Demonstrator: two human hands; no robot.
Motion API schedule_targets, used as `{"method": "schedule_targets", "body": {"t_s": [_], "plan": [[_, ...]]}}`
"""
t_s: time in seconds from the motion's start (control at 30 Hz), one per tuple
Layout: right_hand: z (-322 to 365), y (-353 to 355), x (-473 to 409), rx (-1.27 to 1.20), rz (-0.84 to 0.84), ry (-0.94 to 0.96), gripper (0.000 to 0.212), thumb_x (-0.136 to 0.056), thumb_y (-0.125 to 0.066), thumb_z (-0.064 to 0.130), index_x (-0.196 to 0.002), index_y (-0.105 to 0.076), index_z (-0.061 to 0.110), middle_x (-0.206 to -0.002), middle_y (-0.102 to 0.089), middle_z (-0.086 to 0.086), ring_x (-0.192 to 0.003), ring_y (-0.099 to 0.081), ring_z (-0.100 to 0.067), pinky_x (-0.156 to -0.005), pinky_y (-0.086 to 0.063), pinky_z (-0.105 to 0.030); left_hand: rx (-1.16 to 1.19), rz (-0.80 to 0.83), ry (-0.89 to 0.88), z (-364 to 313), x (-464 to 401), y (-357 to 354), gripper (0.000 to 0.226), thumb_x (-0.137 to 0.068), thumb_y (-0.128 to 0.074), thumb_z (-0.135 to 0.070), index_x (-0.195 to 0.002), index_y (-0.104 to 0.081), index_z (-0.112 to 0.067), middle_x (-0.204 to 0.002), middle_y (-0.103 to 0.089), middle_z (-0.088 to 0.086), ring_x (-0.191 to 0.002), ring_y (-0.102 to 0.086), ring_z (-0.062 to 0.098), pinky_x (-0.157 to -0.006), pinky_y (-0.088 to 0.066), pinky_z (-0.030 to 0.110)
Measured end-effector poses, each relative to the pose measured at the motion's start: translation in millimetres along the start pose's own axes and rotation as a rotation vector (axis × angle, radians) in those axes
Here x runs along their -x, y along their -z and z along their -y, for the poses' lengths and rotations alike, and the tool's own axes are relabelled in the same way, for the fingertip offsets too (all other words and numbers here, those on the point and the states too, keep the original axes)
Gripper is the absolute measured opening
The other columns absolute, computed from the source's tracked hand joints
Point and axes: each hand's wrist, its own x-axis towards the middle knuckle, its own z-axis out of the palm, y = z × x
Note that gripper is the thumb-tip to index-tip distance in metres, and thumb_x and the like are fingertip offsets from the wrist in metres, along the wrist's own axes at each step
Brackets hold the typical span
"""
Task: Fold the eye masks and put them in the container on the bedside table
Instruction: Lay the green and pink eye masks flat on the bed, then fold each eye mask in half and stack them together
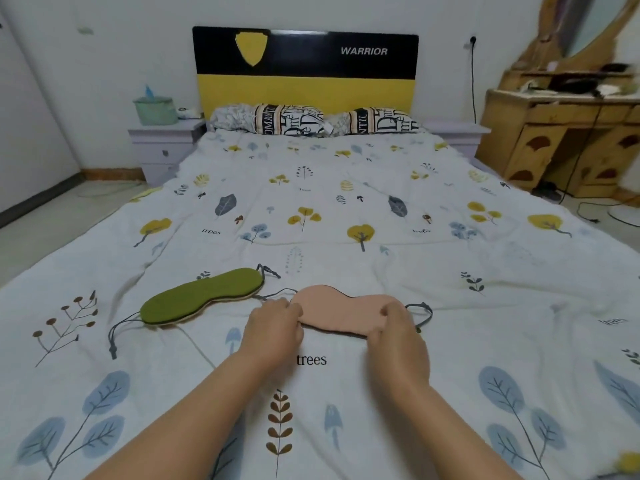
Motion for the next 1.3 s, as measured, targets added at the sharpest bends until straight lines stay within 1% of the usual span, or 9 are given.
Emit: {"method": "schedule_targets", "body": {"t_s": [0.1,0.3,0.47,0.7,0.8,0.93,1.03,1.13,1.3], "plan": [[-17.1,9.9,-21.9,0.021,-0.128,-0.180,0.029,-0.087,-0.041,0.013,-0.115,-0.047,0.008,-0.119,-0.050,-0.013,-0.099,-0.054,-0.033,-0.073,-0.040,-0.035,0.017,-0.089,0.008,-7.4,-11.4,-11.8,0.035,-0.090,-0.037,-0.024,-0.122,-0.051,-0.019,-0.128,-0.052,0.003,-0.118,-0.044,0.023,-0.094,-0.032,0.036],[-36.2,2.5,-38.1,0.307,-0.010,-0.333,0.042,-0.092,-0.033,0.036,-0.116,-0.054,0.008,-0.120,-0.048,-0.014,-0.113,-0.046,-0.030,-0.093,-0.037,-0.038,0.075,-0.008,0.112,-7.3,-28.8,-29.9,0.047,-0.095,-0.031,-0.032,-0.141,-0.025,-0.023,-0.149,-0.031,0.011,-0.139,-0.022,0.025,-0.113,-0.017,0.043],[-32.6,-9.8,-40.1,0.287,-0.018,-0.308,0.035,-0.088,-0.042,0.033,-0.110,-0.056,0.010,-0.119,-0.048,-0.014,-0.113,-0.042,-0.030,-0.093,-0.036,-0.039,0.148,0.052,0.098,-7.0,-34.5,-34.2,0.037,-0.095,-0.029,-0.020,-0.128,-0.044,-0.024,-0.127,-0.051,0.007,-0.121,-0.043,0.026,-0.107,-0.022,0.044],[8.3,-14.9,-37.3,-0.441,-0.209,0.035,0.005,-0.086,-0.054,0.019,-0.087,-0.050,0.017,-0.075,-0.059,0.006,-0.074,-0.056,-0.023,-0.056,-0.039,-0.028,0.541,0.037,0.234,3.6,-36.9,-23.5,0.027,-0.085,-0.050,-0.022,-0.111,-0.058,-0.024,-0.115,-0.049,0.005,-0.094,-0.052,0.020,-0.081,-0.037,0.027],[35.0,-30.8,-30.4,-0.310,-0.115,0.256,0.014,-0.084,-0.055,0.016,-0.097,-0.059,0.018,-0.090,-0.066,0.003,-0.083,-0.058,-0.019,-0.070,-0.044,-0.030,0.600,0.000,0.250,8.0,-36.9,-16.9,0.023,-0.089,-0.045,-0.025,-0.101,-0.064,-0.017,-0.106,-0.060,0.007,-0.093,-0.054,0.021,-0.076,-0.038,0.028],[51.8,-60.8,-17.5,-0.102,0.049,0.518,0.015,-0.083,-0.053,0.013,-0.094,-0.063,0.011,-0.096,-0.066,-0.003,-0.093,-0.055,-0.020,-0.072,-0.037,-0.027,0.861,-0.024,0.321,19.6,-38.9,-8.2,0.048,-0.096,-0.030,-0.033,-0.085,-0.067,-0.004,-0.094,-0.071,0.015,-0.093,-0.062,0.032,-0.087,-0.047,0.039],[52.0,-75.3,-15.0,-0.001,0.147,0.624,0.020,-0.086,-0.049,0.008,-0.098,-0.064,0.008,-0.101,-0.065,-0.007,-0.098,-0.052,-0.023,-0.079,-0.035,-0.027,0.867,-0.008,0.346,25.1,-39.8,-10.8,0.041,-0.090,-0.042,-0.042,-0.071,-0.060,-0.011,-0.072,-0.064,0.002,-0.079,-0.058,0.026,-0.078,-0.046,0.036],[46.0,-79.3,-14.0,-0.014,0.194,0.648,0.022,-0.085,-0.049,0.008,-0.095,-0.068,0.010,-0.097,-0.069,-0.006,-0.095,-0.055,-0.022,-0.078,-0.039,-0.028,0.854,0.042,0.365,28.2,-40.5,-15.2,0.021,-0.078,-0.065,-0.026,-0.093,-0.058,-0.013,-0.064,-0.054,-0.007,-0.069,-0.055,0.018,-0.069,-0.046,0.031],[37.6,-70.4,-30.8,0.014,-0.048,0.485,0.029,-0.082,-0.051,0.006,-0.108,-0.064,0.008,-0.111,-0.065,-0.009,-0.105,-0.053,-0.027,-0.086,-0.041,-0.033,0.679,-0.011,0.402,29.1,-47.0,-15.0,0.020,-0.085,-0.054,-0.018,-0.104,-0.057,-0.011,-0.076,-0.059,0.000,-0.075,-0.054,0.020,-0.065,-0.038,0.028]]}}
